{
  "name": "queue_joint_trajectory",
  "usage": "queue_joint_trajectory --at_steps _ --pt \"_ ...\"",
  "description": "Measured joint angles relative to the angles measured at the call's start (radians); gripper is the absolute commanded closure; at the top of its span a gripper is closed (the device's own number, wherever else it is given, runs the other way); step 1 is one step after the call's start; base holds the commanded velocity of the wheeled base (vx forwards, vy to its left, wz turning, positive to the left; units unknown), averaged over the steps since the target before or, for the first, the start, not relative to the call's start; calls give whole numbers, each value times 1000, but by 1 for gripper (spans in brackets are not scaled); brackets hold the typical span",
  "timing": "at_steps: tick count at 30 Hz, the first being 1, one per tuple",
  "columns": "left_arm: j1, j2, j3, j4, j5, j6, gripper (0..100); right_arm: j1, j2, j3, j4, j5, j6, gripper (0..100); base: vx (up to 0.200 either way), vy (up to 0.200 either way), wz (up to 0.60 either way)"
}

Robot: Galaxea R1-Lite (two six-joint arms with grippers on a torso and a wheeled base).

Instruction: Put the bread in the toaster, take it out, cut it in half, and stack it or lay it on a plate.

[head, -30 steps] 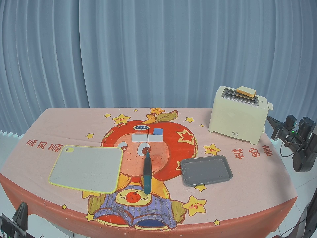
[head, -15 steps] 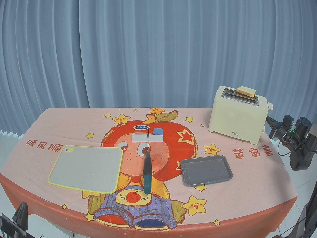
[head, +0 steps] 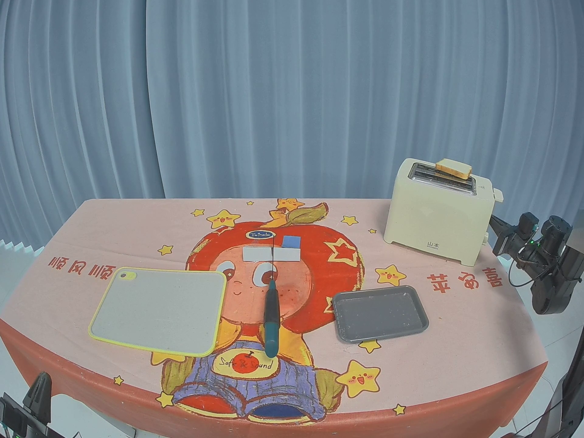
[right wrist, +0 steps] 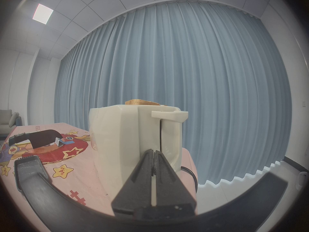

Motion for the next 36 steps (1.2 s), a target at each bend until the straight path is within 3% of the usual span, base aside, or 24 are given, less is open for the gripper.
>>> queue_joint_trajectory --at_steps 18,36 --pt "0 0 0 -1 0 0 100 43 -36 93 0 20 -6 100 0 0 0" --pt "0 0 0 0 0 0 100 157 -79 203 1 24 -15 100 0 0 0"
